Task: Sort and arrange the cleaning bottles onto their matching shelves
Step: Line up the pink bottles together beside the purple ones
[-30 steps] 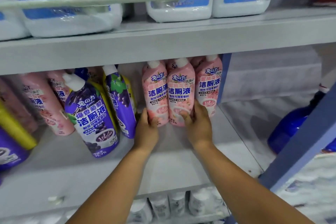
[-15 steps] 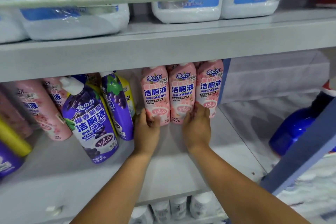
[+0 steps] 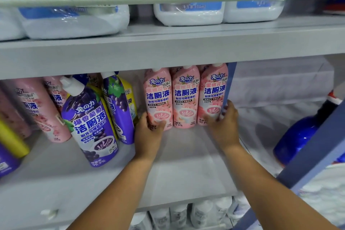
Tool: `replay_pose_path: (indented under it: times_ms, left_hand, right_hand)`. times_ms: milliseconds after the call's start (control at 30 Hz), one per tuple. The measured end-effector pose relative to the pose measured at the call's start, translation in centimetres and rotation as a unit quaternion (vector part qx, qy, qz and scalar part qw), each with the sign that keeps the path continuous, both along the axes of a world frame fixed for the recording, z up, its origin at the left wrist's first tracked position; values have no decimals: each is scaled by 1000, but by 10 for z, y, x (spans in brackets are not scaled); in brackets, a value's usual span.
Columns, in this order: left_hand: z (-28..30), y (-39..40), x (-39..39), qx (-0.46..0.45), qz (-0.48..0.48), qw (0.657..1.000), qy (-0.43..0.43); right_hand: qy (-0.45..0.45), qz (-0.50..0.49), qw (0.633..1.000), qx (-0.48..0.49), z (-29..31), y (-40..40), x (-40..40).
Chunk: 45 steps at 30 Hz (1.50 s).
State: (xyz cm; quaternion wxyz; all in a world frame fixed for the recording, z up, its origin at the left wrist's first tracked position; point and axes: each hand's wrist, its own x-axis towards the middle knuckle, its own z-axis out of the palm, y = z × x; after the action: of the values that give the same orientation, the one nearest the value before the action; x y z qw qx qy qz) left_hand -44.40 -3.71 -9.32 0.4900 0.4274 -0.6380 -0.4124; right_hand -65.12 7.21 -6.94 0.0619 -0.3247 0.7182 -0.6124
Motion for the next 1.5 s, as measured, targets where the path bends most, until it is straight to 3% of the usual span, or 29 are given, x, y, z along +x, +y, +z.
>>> replay_pose_path:
  times_ms: [500, 633, 733, 933, 1133, 1233, 1333, 1500]
  left_hand:
    - [13, 9, 3, 48, -9, 998, -34]
    - [30, 34, 16, 110, -4, 994, 5]
    - [41, 67, 50, 130, 33, 990, 46]
    - [56, 106, 163, 117, 134, 981, 84]
    - [78, 46, 232, 54, 215, 973, 61]
    - [91, -9, 244, 11, 213, 975, 59]
    - [94, -60, 257, -24, 184, 983, 4]
    - [95, -100, 263, 20, 149, 986, -69]
  right_hand:
    - [18, 16, 999, 44, -8, -7, 0]
    - [18, -26, 995, 92, -20, -7, 5]
    - [-27, -44, 997, 57, -15, 1, 33]
    - [-115, 104, 987, -36, -16, 9, 150]
    - [-101, 251, 960, -69, 15, 1, 258]
    - [-79, 277, 953, -94, 32, 0, 293]
    - [-53, 297, 949, -92, 43, -8, 334]
    - [-53, 284, 949, -128, 74, -44, 388]
